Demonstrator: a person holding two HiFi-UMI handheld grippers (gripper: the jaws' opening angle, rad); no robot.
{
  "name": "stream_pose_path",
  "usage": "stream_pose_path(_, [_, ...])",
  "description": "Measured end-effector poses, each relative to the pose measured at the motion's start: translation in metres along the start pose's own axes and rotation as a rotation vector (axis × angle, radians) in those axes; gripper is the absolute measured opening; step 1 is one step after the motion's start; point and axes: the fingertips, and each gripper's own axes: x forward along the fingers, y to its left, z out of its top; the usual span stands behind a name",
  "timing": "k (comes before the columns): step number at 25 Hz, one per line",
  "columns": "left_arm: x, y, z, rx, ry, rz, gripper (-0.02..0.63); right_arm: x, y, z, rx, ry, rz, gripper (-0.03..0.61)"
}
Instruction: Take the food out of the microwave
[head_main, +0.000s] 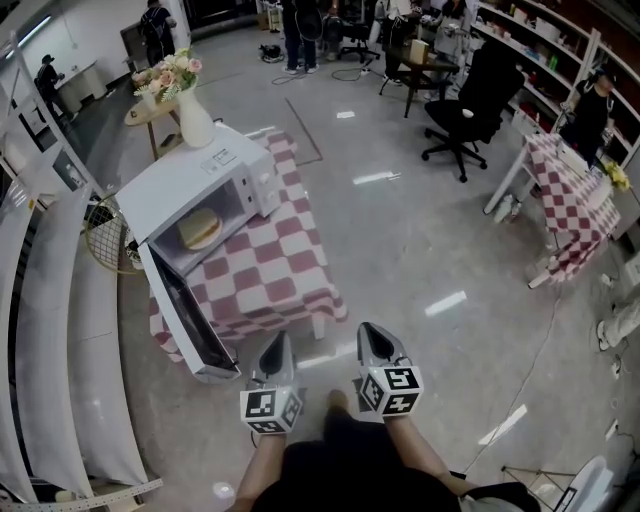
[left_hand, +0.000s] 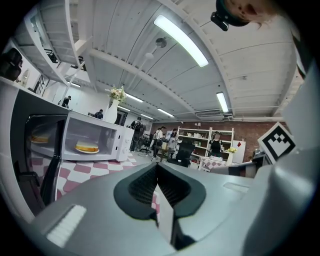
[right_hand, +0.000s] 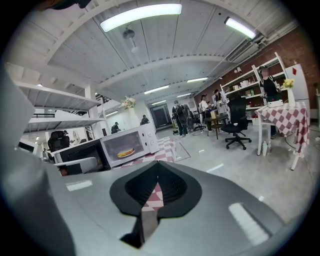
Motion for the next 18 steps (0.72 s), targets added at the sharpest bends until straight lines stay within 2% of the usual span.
stream_pose_path(18, [0.042,0.02,-0.001,0.003,-0.033,0.106,0.008,0.06,-0.01,0.009,-0.017,0.015,0.102,0.0])
